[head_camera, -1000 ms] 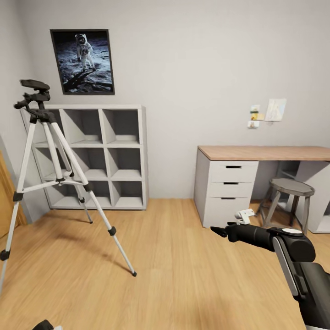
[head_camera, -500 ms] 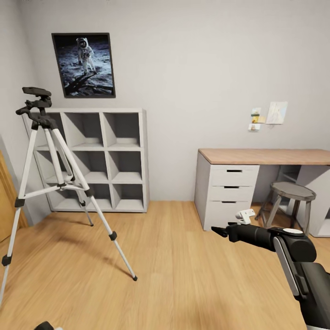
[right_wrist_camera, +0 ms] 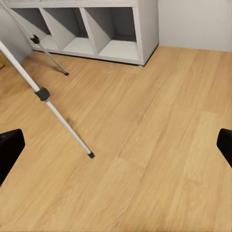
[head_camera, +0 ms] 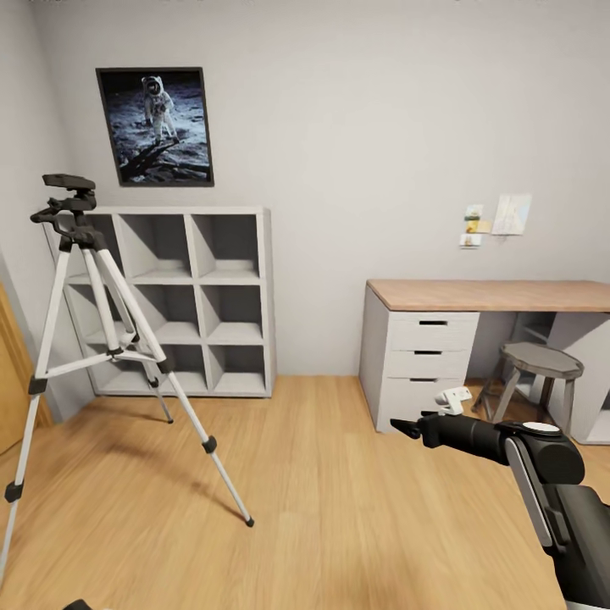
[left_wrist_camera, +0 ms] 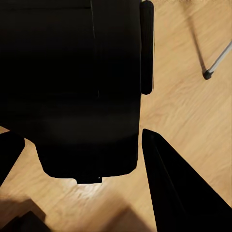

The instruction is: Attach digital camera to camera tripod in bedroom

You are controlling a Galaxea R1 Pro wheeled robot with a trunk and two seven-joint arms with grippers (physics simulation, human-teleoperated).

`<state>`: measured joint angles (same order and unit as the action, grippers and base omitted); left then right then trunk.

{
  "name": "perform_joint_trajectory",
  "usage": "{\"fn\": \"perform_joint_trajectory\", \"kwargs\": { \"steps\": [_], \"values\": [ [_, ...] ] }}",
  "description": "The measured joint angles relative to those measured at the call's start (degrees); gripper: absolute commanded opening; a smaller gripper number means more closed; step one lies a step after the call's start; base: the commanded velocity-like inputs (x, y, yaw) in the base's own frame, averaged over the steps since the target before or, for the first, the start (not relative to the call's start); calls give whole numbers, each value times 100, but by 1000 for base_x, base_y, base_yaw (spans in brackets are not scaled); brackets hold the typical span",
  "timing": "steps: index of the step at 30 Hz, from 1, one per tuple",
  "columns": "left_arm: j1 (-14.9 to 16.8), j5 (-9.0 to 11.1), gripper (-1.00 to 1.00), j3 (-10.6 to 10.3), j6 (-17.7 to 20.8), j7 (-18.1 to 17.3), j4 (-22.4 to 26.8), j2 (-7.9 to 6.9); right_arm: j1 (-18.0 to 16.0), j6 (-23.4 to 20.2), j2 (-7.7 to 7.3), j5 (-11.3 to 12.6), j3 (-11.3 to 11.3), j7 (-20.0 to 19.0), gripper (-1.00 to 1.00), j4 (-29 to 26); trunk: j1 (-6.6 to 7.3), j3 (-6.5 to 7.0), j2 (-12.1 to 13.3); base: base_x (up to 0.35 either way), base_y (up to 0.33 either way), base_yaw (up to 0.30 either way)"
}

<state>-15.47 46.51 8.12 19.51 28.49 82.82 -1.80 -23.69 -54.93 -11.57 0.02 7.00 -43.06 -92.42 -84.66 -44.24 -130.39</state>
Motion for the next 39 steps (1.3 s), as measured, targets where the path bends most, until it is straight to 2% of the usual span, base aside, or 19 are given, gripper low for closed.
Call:
{"fn": "perform_joint_trajectory", "kwargs": {
  "steps": [12, 19, 39],
  "values": [
    [-1, -6, -100, -40, -153, 2, -33, -18, -21, -38, -2, 0, -14, -4, 100, 3, 264, 210, 481, 0, 0, 216],
    [-1, -3, -100, -46, -181, -2, -91, -24, -84, -470, -9, -22, -12, -6, 100, 5, 417, 307, 762, 0, 0, 223],
    [3, -1, -100, -49, -191, -6, -125, -27, -110, -472, -53, -33, -11, -5, 100, 5, 857, 506, 1564, 0, 0, 137]
  ]
}}
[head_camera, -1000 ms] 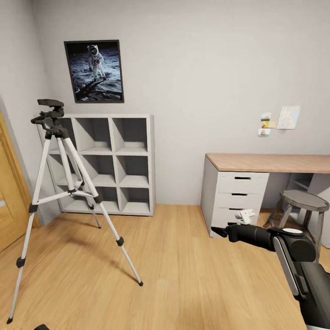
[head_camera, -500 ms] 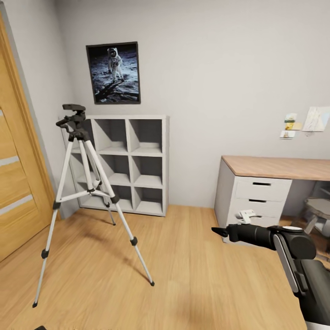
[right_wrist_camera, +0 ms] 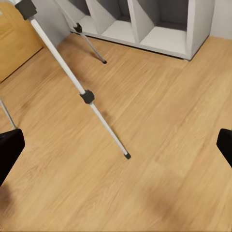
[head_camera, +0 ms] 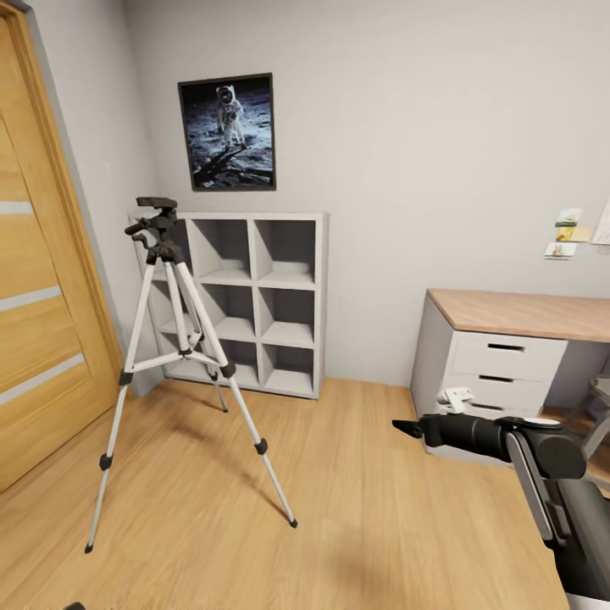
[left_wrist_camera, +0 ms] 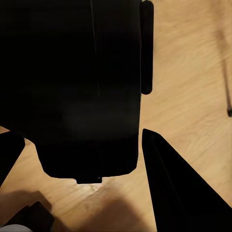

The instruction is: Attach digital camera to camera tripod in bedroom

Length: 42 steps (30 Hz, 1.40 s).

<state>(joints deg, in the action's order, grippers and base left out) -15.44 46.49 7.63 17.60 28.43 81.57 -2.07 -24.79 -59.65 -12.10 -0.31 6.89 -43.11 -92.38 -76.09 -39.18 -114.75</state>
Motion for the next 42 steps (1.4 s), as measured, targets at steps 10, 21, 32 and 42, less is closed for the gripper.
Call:
{"fn": "perform_joint_trajectory", "kwargs": {
  "steps": [10, 21, 32, 42],
  "values": [
    [-195, 11, -100, -2, -87, -52, 475, 19, 10, 0, -10, 0, 6, -15, 100, -3, 220, 96, 401, 0, 0, 134],
    [-261, 11, -100, -2, -94, -52, 581, 23, 75, 85, -23, -4, 20, -711, 100, -1, 461, 262, 842, 0, 0, 40],
    [-267, 16, -100, -13, -94, -61, 554, 16, 103, 644, -46, -14, 52, -1399, 100, 0, 703, 457, 1283, 0, 0, 3],
    [-267, 18, -100, -20, -94, -72, 545, 16, 111, 1083, -160, -15, 46, -1691, 100, -2, 923, 637, 1685, 0, 0, 0]
  ]
}}
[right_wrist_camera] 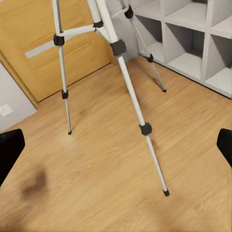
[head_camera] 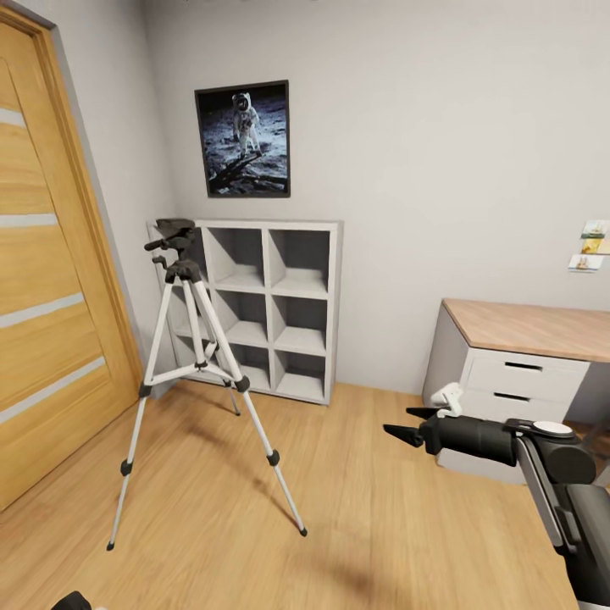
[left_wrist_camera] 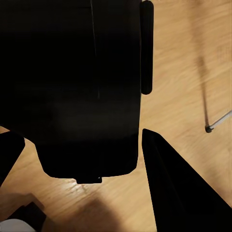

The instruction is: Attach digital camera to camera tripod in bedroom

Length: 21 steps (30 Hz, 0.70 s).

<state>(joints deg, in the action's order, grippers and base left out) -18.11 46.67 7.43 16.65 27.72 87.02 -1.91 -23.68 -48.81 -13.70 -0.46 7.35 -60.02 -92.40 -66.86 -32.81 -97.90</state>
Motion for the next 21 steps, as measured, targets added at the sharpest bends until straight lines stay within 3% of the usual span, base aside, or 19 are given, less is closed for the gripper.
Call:
{"fn": "perform_joint_trajectory", "kwargs": {
  "steps": [21],
  "values": [
    [0, -1, -100, 4, 0, 13, -13, 3, 0, 17, 25, 0, 34, -34, 100, 2, 461, 384, 842, 0, 0, 0]
  ]
}}
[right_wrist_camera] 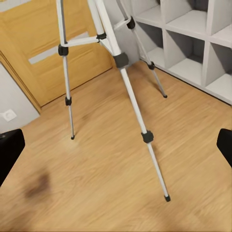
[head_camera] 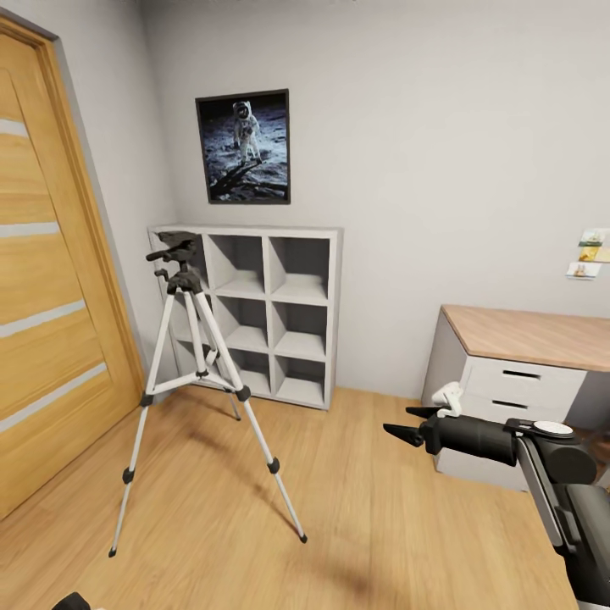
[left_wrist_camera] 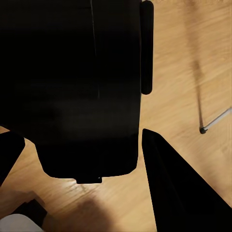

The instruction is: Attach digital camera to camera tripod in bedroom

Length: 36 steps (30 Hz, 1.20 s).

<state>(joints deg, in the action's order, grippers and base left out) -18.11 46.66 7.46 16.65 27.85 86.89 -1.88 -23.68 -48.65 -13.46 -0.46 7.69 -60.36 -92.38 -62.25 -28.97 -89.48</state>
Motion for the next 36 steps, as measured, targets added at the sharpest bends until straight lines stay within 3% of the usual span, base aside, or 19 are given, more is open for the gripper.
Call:
{"fn": "perform_joint_trajectory", "kwargs": {
  "steps": [9, 15, 18, 22, 27, 36],
  "values": [
    [0, -1, -100, 1, 0, 1, 23, 12, -37, -515, 32, -11, -6, 161, 100, 2, 198, 163, 361, 0, 0, 0],
    [2, 5, -100, -3, 1, -8, 15, 10, -80, -1022, 48, -3, -13, 1049, 100, 4, 330, 271, 602, 0, 0, 0],
    [12, 11, -100, -5, 11, -17, 12, 12, -88, -1098, 71, 16, -18, 1536, 100, 4, 395, 325, 722, 0, 0, 0],
    [21, 8, -100, -3, 8, -10, 6, 10, -89, -1101, 115, 31, -23, 1887, 100, 4, 483, 397, 883, 0, 0, 0],
    [24, -8, -100, 5, 3, 42, -52, 7, -90, -1101, 128, 47, -20, 2009, 100, 4, 593, 487, 1083, 0, 0, 0],
    [47, -16, -100, 14, 0, 61, -215, 1, -89, -1100, 123, 62, -9, 1886, 100, 0, 791, 649, 1444, 0, 0, 0]
  ]
}}
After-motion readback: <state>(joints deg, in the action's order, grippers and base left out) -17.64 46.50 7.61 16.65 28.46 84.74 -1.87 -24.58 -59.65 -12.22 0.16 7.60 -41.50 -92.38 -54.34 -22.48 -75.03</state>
